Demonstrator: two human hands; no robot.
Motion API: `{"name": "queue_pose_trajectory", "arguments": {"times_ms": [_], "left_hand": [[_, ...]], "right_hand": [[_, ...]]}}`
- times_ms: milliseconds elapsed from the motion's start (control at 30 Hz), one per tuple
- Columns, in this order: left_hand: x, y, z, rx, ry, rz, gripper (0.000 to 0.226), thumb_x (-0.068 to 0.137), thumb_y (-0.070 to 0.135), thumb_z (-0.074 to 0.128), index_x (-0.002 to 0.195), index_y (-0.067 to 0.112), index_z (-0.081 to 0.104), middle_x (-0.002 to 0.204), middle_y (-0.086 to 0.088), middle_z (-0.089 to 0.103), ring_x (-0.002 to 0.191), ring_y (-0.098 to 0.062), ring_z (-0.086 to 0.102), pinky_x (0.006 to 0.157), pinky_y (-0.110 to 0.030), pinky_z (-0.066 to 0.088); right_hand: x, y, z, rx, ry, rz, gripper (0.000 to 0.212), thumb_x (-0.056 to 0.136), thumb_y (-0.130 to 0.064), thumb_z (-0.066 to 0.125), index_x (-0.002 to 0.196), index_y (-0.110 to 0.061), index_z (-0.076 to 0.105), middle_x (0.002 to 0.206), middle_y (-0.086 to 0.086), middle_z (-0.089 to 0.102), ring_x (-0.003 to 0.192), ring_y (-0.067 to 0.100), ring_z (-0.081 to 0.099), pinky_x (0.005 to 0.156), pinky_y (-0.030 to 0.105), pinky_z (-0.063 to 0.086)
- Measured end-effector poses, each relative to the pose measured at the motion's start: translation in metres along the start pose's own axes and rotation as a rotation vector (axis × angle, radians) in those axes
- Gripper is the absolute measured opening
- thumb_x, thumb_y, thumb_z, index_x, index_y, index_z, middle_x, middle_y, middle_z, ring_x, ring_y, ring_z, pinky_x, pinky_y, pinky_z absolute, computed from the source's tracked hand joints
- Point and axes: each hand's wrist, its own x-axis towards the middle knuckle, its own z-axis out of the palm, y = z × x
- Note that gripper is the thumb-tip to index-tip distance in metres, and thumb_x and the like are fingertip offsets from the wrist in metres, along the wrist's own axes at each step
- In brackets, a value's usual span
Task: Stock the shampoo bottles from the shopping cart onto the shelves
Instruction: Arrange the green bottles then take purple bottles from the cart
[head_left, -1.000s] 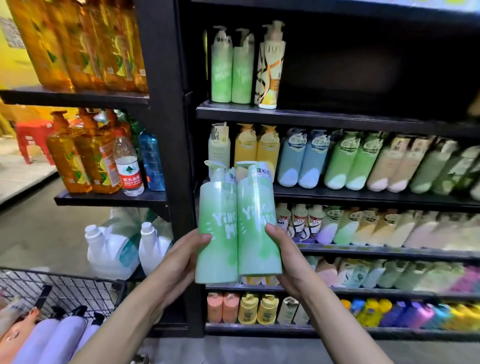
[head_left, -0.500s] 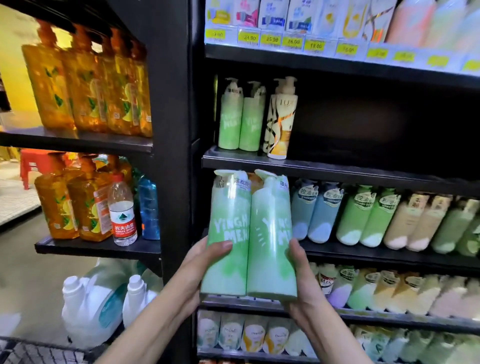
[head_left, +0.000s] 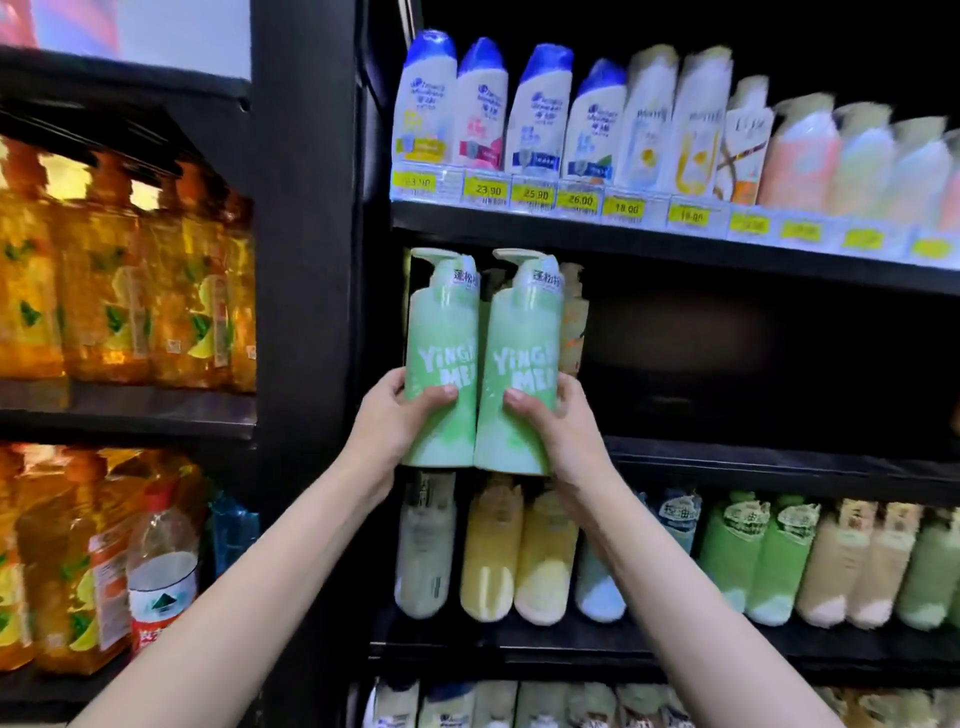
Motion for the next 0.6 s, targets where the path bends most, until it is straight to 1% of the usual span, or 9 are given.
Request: {"name": "queue_pose_trajectory", "arguments": {"times_ms": [67,100,167,233,300,333,400,533,600], "left_hand": [[0.012,-0.002,-0.001,0.019,0.011,0.041,0.039,0.081,0.009,0.070,0.118,0.002,0.058,0.106,-0.013,0.071,0.084,-0.019,0.071,0.066,-0.028,0.058],[0.017,-0.004,-0.002,0.034,0.014,0.060,0.038,0.081,0.008,0.070,0.118,0.004,0.059,0.106,-0.011,0.071,0.084,-0.018,0.071,0.067,-0.027,0.058],[0.024,-0.007,-0.004,0.093,0.018,0.092,0.036,0.081,0.008,0.070,0.116,0.008,0.061,0.104,-0.007,0.072,0.083,-0.013,0.071,0.065,-0.022,0.056],[0.030,-0.013,-0.008,0.162,0.020,0.116,0.034,0.081,0.007,0.070,0.114,0.013,0.062,0.101,-0.002,0.072,0.081,-0.008,0.070,0.064,-0.019,0.055],[0.039,-0.020,-0.013,0.195,0.020,0.131,0.038,0.080,0.007,0.071,0.117,0.013,0.061,0.105,-0.004,0.071,0.090,-0.013,0.070,0.073,-0.025,0.057],[0.042,-0.023,-0.016,0.203,0.017,0.137,0.041,0.080,0.007,0.071,0.119,0.013,0.059,0.108,-0.004,0.070,0.095,-0.016,0.069,0.079,-0.029,0.057],[0.049,-0.029,-0.020,0.203,0.009,0.147,0.047,0.081,0.008,0.072,0.124,0.015,0.055,0.113,-0.001,0.068,0.100,-0.014,0.067,0.083,-0.031,0.056],[0.057,-0.036,-0.017,0.220,0.040,0.170,0.050,0.084,0.008,0.068,0.124,0.021,0.041,0.120,0.005,0.060,0.099,0.005,0.059,0.077,-0.008,0.049],[0.059,-0.039,-0.017,0.266,0.066,0.158,0.048,0.086,0.013,0.066,0.124,0.022,0.037,0.123,0.005,0.058,0.097,0.011,0.055,0.080,-0.010,0.047]], "right_hand": [[0.015,0.004,0.003,-0.028,0.021,-0.049,0.092,0.055,-0.040,0.080,0.131,-0.008,0.040,0.117,0.009,0.064,0.101,0.022,0.068,0.085,0.039,0.057],[0.021,0.008,0.004,-0.050,0.029,-0.072,0.090,0.057,-0.040,0.080,0.131,-0.010,0.039,0.116,0.004,0.064,0.101,0.018,0.067,0.087,0.037,0.057],[0.027,0.015,0.007,-0.108,0.031,-0.122,0.081,0.064,-0.035,0.077,0.131,-0.015,0.037,0.115,-0.004,0.060,0.100,0.006,0.064,0.085,0.027,0.056],[0.032,0.025,0.011,-0.172,0.055,-0.157,0.081,0.064,-0.040,0.077,0.130,-0.022,0.035,0.125,-0.001,0.054,0.108,0.005,0.060,0.089,0.024,0.054],[0.037,0.033,0.015,-0.214,0.064,-0.186,0.083,0.061,-0.047,0.077,0.129,-0.028,0.033,0.132,0.003,0.050,0.115,0.009,0.057,0.096,0.030,0.051],[0.040,0.037,0.016,-0.221,0.052,-0.188,0.081,0.062,-0.045,0.077,0.128,-0.029,0.032,0.133,0.004,0.050,0.116,0.010,0.057,0.097,0.032,0.050],[0.046,0.045,0.018,-0.227,0.048,-0.176,0.078,0.066,-0.039,0.076,0.129,-0.027,0.032,0.133,0.004,0.051,0.116,0.012,0.057,0.098,0.035,0.050],[0.059,0.052,0.015,-0.269,0.050,-0.166,0.077,0.075,-0.033,0.076,0.137,-0.018,0.034,0.132,0.001,0.052,0.118,0.013,0.055,0.103,0.042,0.046],[0.063,0.053,0.015,-0.306,0.027,-0.155,0.066,0.084,-0.027,0.072,0.138,-0.016,0.036,0.128,-0.004,0.055,0.115,0.007,0.056,0.104,0.038,0.045]]}}
